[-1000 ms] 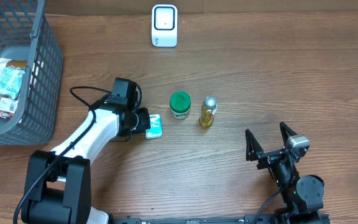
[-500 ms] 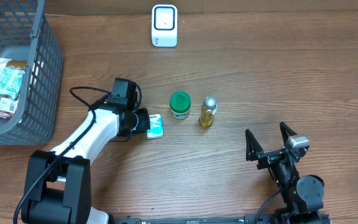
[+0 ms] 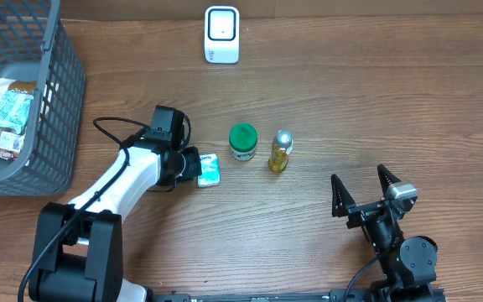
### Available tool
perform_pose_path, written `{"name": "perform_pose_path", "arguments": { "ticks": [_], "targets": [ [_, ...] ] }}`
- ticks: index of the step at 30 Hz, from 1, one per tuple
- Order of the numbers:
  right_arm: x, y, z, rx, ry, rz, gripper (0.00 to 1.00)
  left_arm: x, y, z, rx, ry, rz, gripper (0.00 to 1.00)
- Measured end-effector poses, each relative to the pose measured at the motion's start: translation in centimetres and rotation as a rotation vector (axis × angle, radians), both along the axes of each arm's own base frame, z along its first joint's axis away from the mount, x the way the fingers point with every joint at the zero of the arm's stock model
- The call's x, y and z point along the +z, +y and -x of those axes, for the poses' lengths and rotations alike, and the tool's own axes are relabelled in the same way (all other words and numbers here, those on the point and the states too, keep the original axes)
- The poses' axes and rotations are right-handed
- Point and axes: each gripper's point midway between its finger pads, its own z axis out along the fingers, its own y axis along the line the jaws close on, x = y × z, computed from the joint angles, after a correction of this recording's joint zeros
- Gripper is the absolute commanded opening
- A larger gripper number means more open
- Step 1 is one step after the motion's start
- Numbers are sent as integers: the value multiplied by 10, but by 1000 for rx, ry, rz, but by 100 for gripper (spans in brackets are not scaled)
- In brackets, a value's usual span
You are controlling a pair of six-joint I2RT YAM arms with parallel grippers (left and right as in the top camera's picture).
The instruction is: Scan the item barcode
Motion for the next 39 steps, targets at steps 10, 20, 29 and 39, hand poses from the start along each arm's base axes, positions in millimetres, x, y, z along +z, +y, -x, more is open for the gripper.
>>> {"name": "perform_pose_path", "arguments": {
  "ticks": [10, 20, 29, 39],
  "targets": [
    [0, 0, 0, 0, 0, 0, 100, 0, 11, -8, 19, -38, -67, 4],
    [0, 0, 0, 0, 0, 0, 100, 5, 13, -27, 30, -117, -80, 4],
    [0, 0, 0, 0, 0, -1, 100, 5, 13, -26, 30, -114, -82, 4],
    [0, 0, 0, 0, 0, -1, 100, 4, 19, -24, 31, -106, -107, 4]
  ]
}}
